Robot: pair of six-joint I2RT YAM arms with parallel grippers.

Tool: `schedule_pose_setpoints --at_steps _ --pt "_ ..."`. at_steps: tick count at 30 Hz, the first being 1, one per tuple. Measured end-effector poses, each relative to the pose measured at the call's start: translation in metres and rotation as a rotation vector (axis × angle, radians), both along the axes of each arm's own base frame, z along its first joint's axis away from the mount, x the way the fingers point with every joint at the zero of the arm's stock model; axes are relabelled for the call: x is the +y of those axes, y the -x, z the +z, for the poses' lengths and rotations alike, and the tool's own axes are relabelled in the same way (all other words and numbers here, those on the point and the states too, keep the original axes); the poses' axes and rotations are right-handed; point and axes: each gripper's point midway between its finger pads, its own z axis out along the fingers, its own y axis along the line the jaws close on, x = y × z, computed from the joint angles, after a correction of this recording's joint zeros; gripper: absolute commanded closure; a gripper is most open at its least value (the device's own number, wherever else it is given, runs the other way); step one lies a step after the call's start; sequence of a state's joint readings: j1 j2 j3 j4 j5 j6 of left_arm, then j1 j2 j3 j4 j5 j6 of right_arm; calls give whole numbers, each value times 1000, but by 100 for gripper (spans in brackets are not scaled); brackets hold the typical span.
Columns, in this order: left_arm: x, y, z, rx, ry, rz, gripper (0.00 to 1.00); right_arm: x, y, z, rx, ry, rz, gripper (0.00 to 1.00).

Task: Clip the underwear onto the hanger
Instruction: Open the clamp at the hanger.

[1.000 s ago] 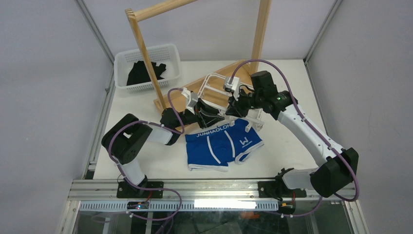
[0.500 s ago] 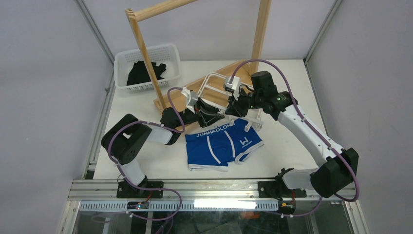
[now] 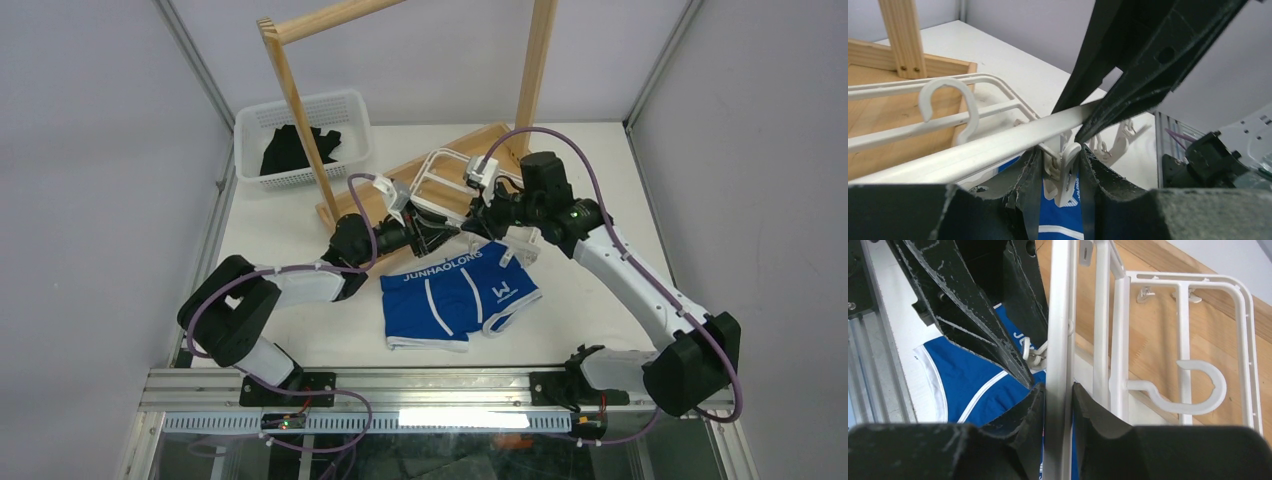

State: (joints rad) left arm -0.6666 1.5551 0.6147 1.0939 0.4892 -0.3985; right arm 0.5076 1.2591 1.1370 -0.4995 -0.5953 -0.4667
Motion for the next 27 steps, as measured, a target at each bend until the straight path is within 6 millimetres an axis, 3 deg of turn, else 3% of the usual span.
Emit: schedule_pose_setpoints --at_steps 8,11,17,22,27 --pt "-7 -15 -7 61 -74 120 100 -6 -4 -1 -32 -10 -49 60" --pt "-9 -19 -11 87 -95 152 100 -6 -3 -3 -22 -10 -55 49" --pt "-4 -34 -21 137 -142 245 100 -5 11 11 -33 -51 -45 42" --pt "-1 -41 -28 179 -168 292 100 -9 18 30 -85 -122 -80 42" --pt "-1 -46 -29 217 -179 315 100 -16 21 41 -86 -231 -189 49"
